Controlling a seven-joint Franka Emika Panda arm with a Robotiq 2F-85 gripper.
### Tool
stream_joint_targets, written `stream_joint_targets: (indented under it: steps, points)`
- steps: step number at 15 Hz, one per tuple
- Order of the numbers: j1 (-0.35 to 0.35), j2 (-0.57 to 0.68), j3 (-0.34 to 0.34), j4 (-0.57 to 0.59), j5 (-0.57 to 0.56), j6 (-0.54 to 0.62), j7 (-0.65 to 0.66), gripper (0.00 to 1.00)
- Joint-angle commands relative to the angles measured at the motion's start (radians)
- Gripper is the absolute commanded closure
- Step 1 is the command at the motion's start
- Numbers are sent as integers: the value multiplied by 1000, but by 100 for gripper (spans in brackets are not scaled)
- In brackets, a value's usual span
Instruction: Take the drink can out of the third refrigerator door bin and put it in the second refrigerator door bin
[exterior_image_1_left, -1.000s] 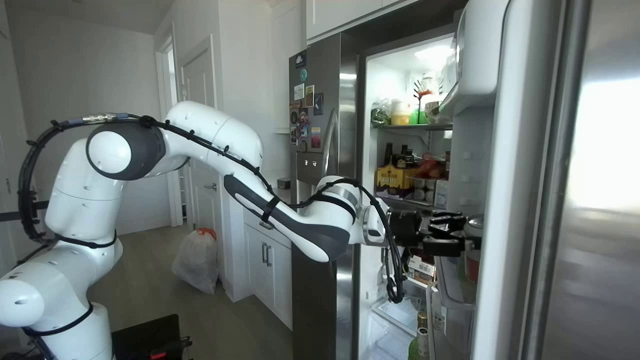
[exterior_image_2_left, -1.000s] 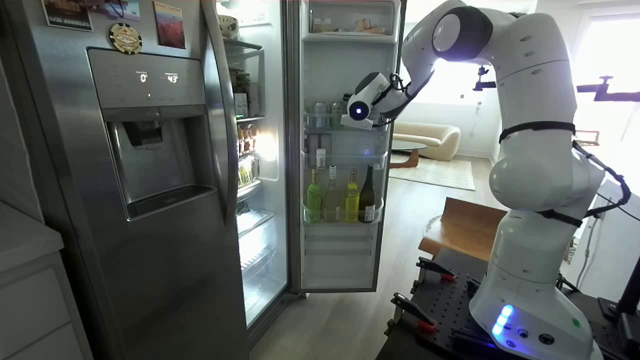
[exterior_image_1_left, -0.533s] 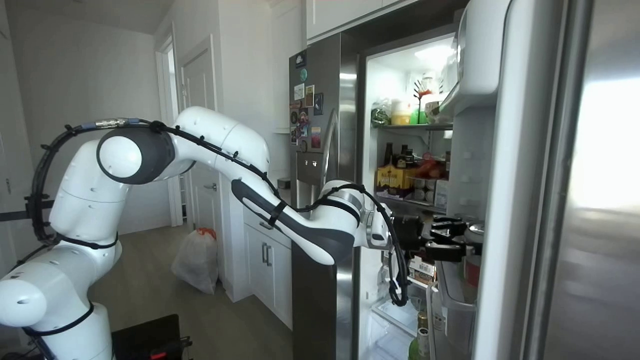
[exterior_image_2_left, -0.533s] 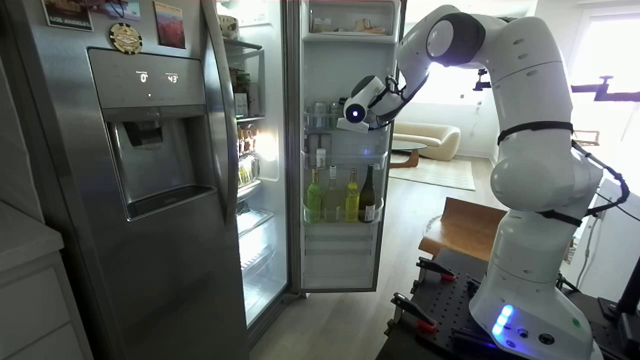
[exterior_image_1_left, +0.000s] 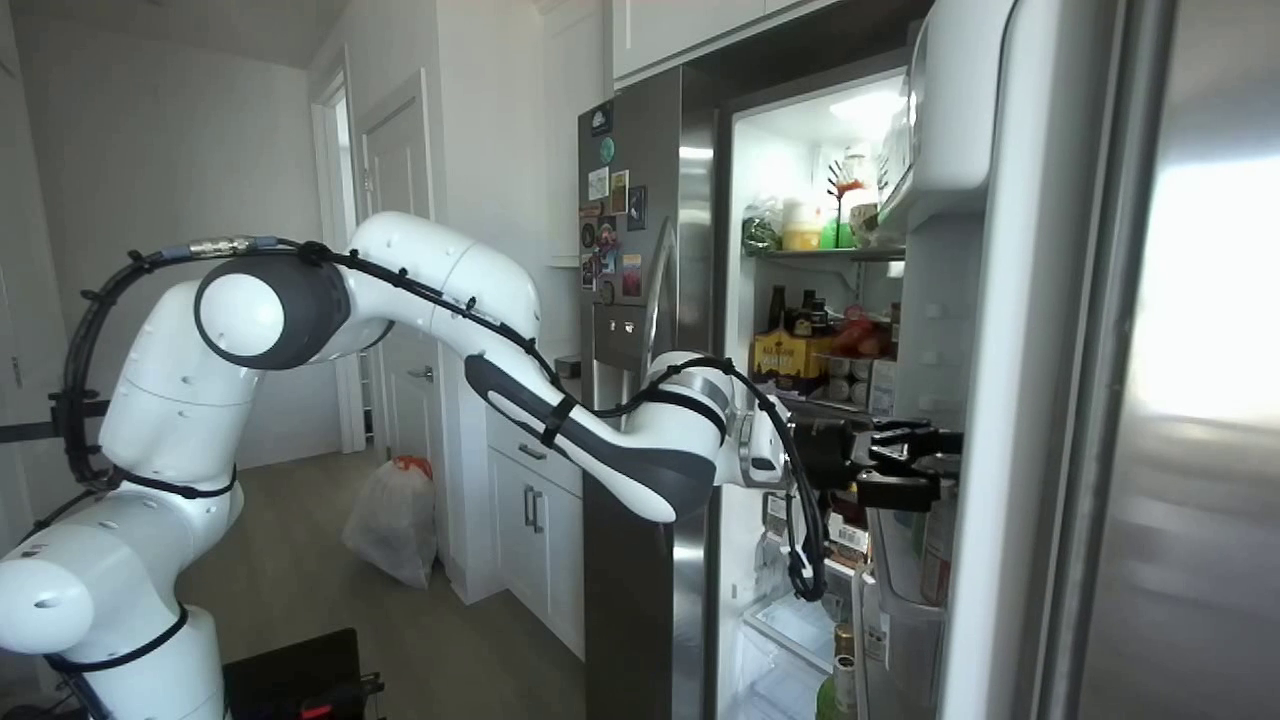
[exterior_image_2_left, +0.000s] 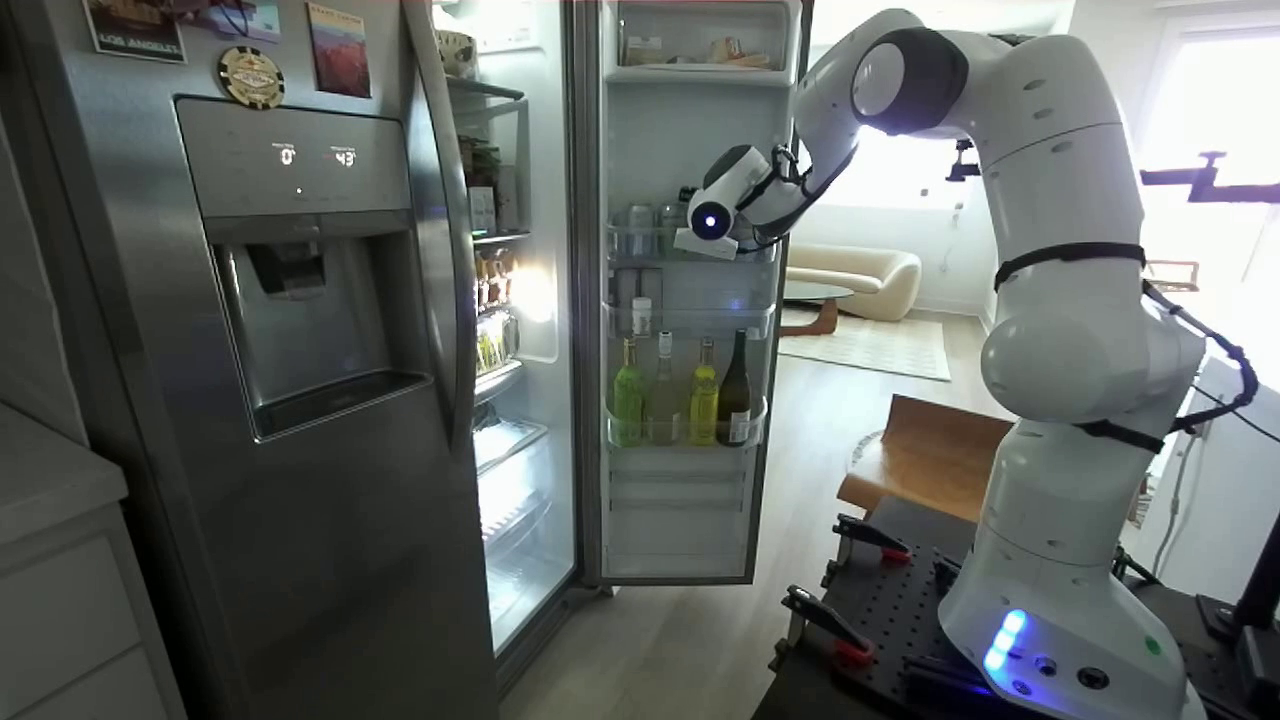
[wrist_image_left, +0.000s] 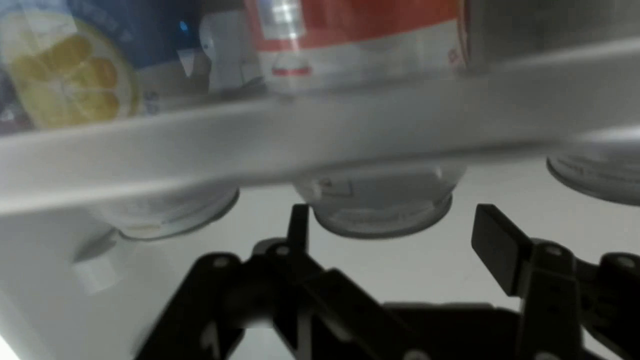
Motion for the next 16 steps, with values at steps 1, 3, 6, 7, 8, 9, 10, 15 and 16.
stream_joint_targets:
  steps: [1, 3, 6, 7, 8, 9, 10, 15, 16]
  points:
    - [14, 8, -24, 37, 16, 19, -15, 1]
    - [14, 6, -25, 39, 16, 20, -14, 1]
    - [16, -10, -26, 28, 13, 25, -11, 0]
    - [16, -18, -26, 22, 12, 28, -10, 1]
    - [17, -28, -26, 12, 9, 31, -8, 2]
    - [18, -40, -26, 0, 8, 36, -9, 1]
    - [18, -48, -27, -8, 12, 43, -16, 2]
    - [14, -124, -35, -64, 23, 150, -37, 1]
    - [15, -142, -39, -78, 21, 169, -38, 1]
